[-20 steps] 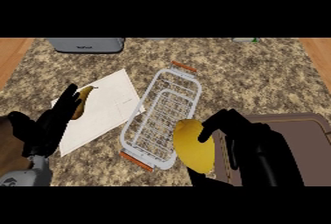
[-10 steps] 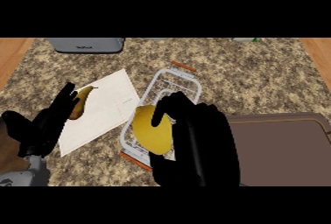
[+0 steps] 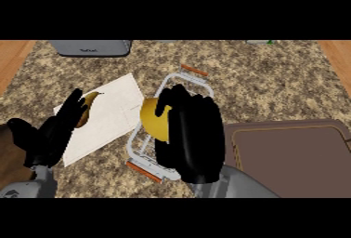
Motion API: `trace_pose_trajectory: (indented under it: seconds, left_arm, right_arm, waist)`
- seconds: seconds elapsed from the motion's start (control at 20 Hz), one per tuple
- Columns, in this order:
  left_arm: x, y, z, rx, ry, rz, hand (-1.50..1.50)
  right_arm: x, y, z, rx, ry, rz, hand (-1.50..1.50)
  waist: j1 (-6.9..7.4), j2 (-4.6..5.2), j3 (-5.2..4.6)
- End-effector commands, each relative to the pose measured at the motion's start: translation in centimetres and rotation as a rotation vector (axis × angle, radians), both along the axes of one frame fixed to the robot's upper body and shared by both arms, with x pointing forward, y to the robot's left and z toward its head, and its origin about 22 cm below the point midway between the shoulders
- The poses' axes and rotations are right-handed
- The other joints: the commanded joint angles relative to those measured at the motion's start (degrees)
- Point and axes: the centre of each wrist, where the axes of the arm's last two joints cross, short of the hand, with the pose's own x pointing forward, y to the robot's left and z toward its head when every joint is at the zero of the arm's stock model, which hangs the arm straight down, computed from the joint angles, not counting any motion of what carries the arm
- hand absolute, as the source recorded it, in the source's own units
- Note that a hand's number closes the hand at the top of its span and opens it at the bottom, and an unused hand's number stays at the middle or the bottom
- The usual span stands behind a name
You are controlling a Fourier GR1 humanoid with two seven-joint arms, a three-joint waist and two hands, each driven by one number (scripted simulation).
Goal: Pick the lemon from the tray and place it in the tiered basket
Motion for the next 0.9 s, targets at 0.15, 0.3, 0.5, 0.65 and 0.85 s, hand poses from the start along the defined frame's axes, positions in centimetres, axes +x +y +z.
trace_pose_trajectory:
  seconds: [0.15,0.3,0.5,0.65,0.85]
  left_arm:
    - [-1.2,0.0,0.1,0.006,0.002,0.014,0.00]
    - [-0.5,-0.6,0.4,0.004,-0.005,-0.006,0.00]
    - [-1.2,-0.4,0.2,-0.002,0.004,-0.007,0.00]
    - [0.2,-0.3,0.4,0.017,-0.006,0.005,0.00]
    - [-0.2,0.9,0.1,0.000,-0.001,0.008,0.00]
  right_arm:
    - [1.7,0.6,-0.8,0.186,-0.148,-0.088,1.50]
    - [2.8,0.2,-3.0,0.175,-0.121,-0.077,-1.50]
    - [4.5,2.7,-1.8,0.130,-0.096,-0.086,-1.50]
    - [5.3,3.3,-0.4,0.183,-0.135,-0.062,-1.50]
    - [5.1,1.8,0.4,0.328,-0.135,-0.080,-1.50]
  waist:
    - [0.75,0.03,0.04]
    - [0.01,0.04,0.03]
    - [0.44,0.00,0.01]
    - [0.47,0.07,0.00]
    - [0.22,0.04,0.02]
